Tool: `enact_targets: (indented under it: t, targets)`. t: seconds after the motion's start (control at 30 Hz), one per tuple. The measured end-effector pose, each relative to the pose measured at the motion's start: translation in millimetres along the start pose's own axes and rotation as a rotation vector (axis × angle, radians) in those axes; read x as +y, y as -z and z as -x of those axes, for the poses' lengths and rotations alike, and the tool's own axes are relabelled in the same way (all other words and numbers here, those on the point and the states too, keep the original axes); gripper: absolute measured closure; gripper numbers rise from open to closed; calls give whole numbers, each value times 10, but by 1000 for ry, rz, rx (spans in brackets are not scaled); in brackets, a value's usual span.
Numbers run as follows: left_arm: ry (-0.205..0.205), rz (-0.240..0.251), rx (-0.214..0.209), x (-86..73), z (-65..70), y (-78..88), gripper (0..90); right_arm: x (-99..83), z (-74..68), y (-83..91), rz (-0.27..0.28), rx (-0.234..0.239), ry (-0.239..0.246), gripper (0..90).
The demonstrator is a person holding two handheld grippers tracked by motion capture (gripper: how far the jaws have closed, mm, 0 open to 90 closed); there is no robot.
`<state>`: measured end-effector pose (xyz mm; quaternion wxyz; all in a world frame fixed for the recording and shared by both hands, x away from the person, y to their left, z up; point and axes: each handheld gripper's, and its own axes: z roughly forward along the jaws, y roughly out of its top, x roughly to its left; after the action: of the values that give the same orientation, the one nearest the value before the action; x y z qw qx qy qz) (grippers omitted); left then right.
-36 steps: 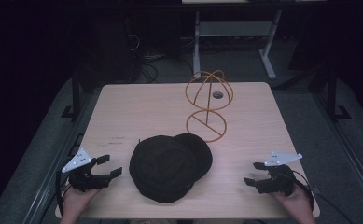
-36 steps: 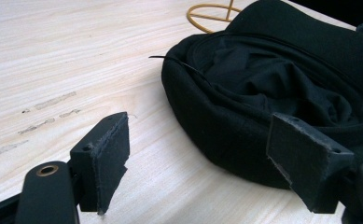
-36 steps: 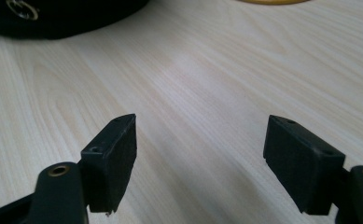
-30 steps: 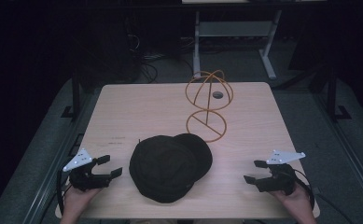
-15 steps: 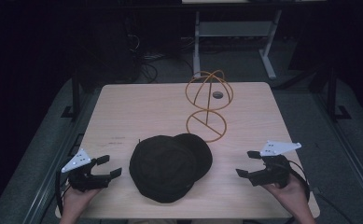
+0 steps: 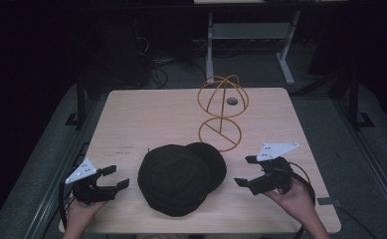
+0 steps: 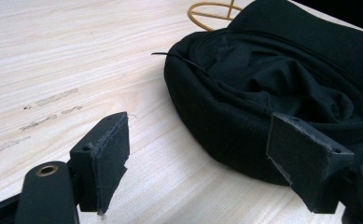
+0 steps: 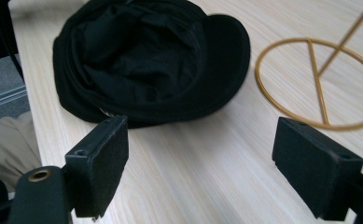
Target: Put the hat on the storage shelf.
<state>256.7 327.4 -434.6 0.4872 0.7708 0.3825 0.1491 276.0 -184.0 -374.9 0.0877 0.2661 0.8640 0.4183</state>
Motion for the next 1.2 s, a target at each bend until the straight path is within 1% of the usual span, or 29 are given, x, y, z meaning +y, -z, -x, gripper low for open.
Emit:
enact_targets:
  t: [0.07, 0.1, 0.17, 0.2, 0.3, 0.4, 0.5, 0.53, 0.57, 0.67, 0.77, 0.8, 0.87, 0.9, 0.97, 1.0, 1.03, 1.07, 1.17, 1.2]
  targets:
    - [2, -1, 0, -1, -1, -1, 207, 31, -13, -14, -1, 3, 9, 179]
    - [1, -3, 2, -1, 0, -1, 207, 96, -45, -44, -3, 15, 21, 179]
    - [0, -2, 2, 0, 0, 0, 207, 161, -85, -76, -8, 19, 32, 180]
    - [0, -2, 2, 0, 0, 0, 207, 161, -85, -76, -8, 19, 32, 180]
    - [-1, -3, 3, -2, -3, 1, 207, 243, -151, -146, -12, 35, 53, 181]
    - [-3, -2, 3, -5, -13, 2, 207, 313, -207, -241, -21, 58, 71, 185]
    - [4, -2, 3, -6, -16, 5, 207, 376, -260, -350, -35, 81, 90, 191]
    - [3, -2, 4, -6, -16, 6, 207, 415, -293, -424, -42, 97, 103, 195]
    - [3, -2, 3, -6, -16, 5, 207, 415, -293, -424, -42, 97, 103, 195]
    - [-3, -3, 2, -4, -13, -2, 207, 466, -351, -530, -58, 114, 117, 202]
    - [1, -1, 3, -2, -5, -5, 207, 505, -400, -626, -73, 128, 137, 209]
    - [2, 4, 2, -1, -4, 0, 207, 529, -436, -684, -80, 140, 148, 211]
    - [4, 8, 1, 1, -6, 4, 207, 550, -472, -745, -88, 155, 154, 217]
    - [4, 8, 1, 1, -6, 4, 207, 550, -472, -745, -88, 155, 154, 217]
    - [2, 3, 3, 1, -9, 12, 207, 579, -518, -828, -102, 162, 166, 223]
    - [2, 3, 3, 1, -9, 12, 207, 579, -518, -828, -102, 162, 166, 223]
    - [4, 5, 2, 0, -12, 13, 207, 597, -554, -881, -112, 175, 176, 228]
    - [4, 5, 2, 0, -12, 13, 207, 597, -554, -881, -112, 175, 176, 228]
    - [3, 5, 3, 1, -12, 13, 207, 626, -627, -980, -129, 191, 191, 229]
    - [3, 5, 3, 1, -12, 13, 207, 626, -627, -980, -129, 191, 191, 229]
